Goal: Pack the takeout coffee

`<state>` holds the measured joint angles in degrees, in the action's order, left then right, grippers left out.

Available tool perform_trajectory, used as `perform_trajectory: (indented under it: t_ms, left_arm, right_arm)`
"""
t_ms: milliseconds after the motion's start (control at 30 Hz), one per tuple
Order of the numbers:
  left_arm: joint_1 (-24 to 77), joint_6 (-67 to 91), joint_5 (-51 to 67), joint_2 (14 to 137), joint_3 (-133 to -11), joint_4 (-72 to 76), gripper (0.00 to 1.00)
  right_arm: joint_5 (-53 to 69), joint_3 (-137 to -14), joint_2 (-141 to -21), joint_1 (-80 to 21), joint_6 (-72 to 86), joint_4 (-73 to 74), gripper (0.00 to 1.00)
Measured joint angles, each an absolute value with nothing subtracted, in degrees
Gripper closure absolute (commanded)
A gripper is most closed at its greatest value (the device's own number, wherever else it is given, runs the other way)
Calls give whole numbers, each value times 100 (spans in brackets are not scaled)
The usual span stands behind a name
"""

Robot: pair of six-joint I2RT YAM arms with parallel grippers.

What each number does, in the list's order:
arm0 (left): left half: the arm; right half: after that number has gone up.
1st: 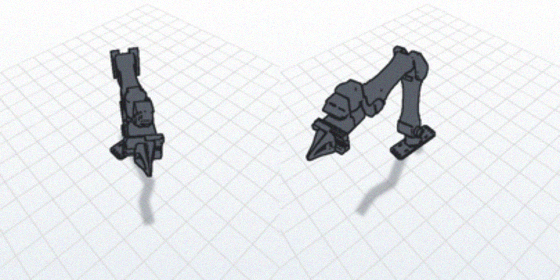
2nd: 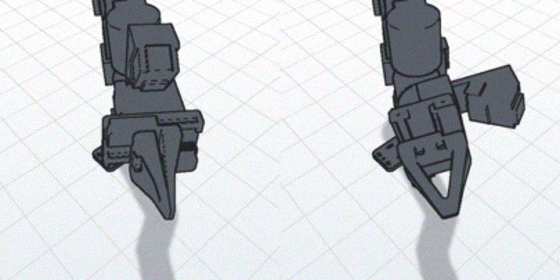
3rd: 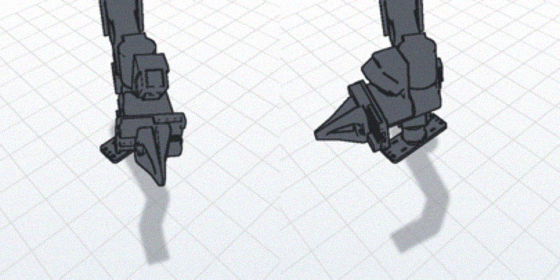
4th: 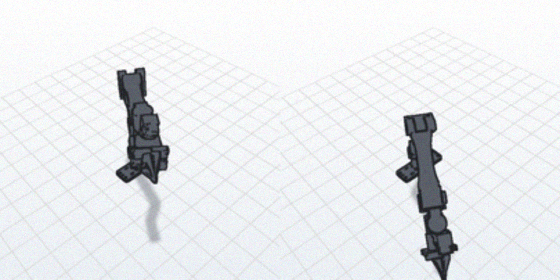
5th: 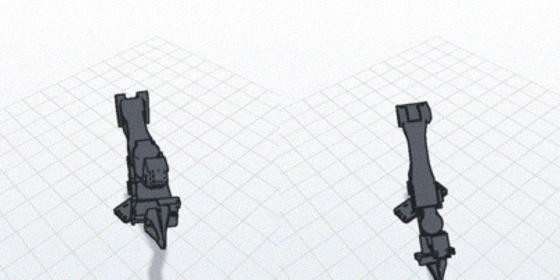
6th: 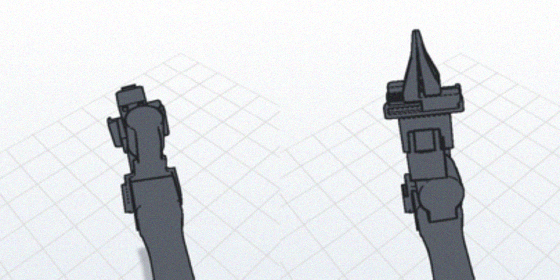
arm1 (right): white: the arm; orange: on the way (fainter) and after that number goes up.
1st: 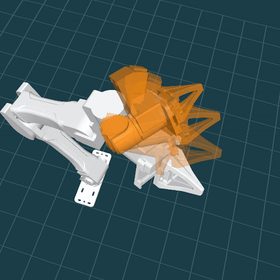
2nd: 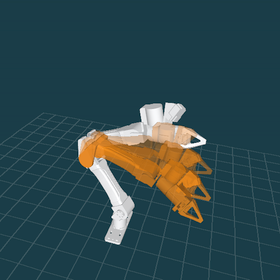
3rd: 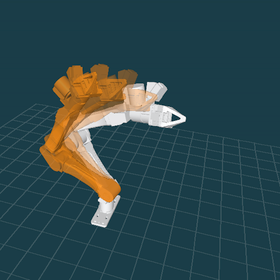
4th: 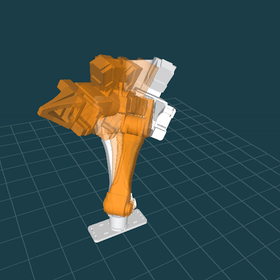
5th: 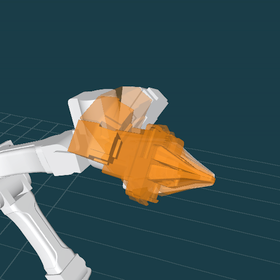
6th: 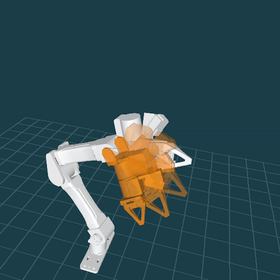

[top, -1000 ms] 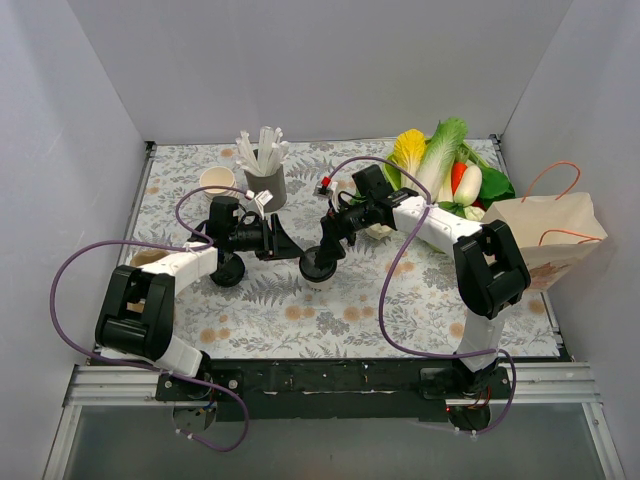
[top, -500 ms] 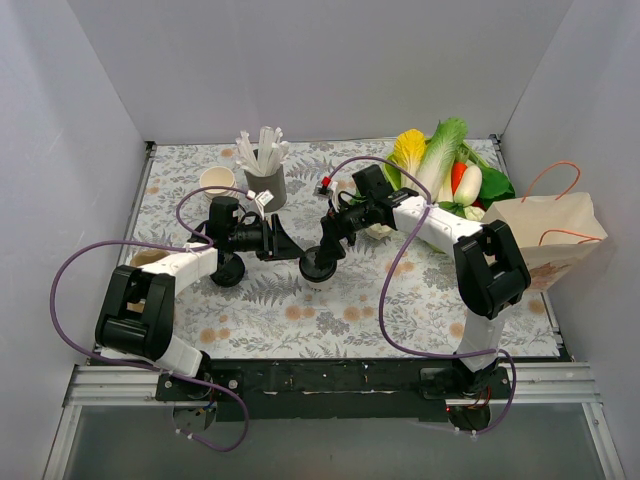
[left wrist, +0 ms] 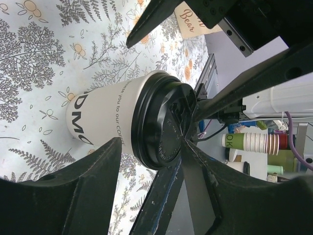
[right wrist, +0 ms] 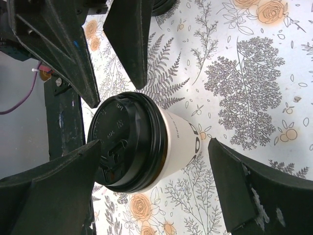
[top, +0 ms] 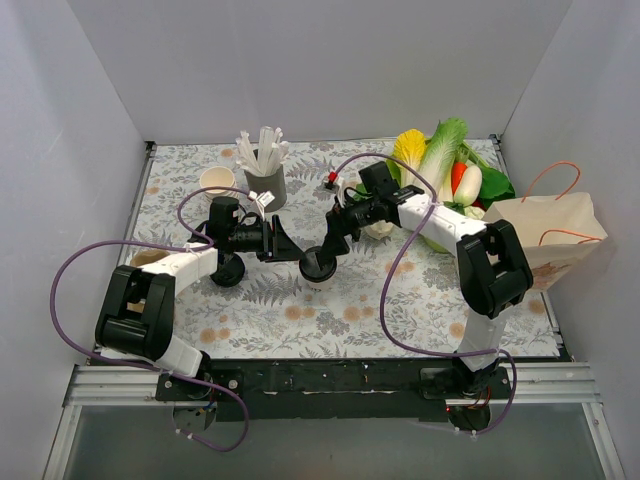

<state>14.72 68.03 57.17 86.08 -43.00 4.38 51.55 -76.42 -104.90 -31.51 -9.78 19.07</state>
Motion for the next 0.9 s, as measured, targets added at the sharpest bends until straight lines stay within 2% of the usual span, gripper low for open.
perform_trajectory:
  t_ms: [333, 600, 900]
  left_arm:
    - [1472, 6925, 5902, 8774, -4300, 622, 49]
    - [1472, 6987, 5968, 8930, -4300, 687, 50]
    - [1472, 7054, 6007, 9109, -4316, 792, 50]
  right_arm:
    - [5354, -7614, -10490, -2956, -751, 1835, 3]
    - [5968, -7371, -10495, -2882, -303, 1439, 2]
    - [5905, -7330, -10565, -2871, -198, 1352, 2]
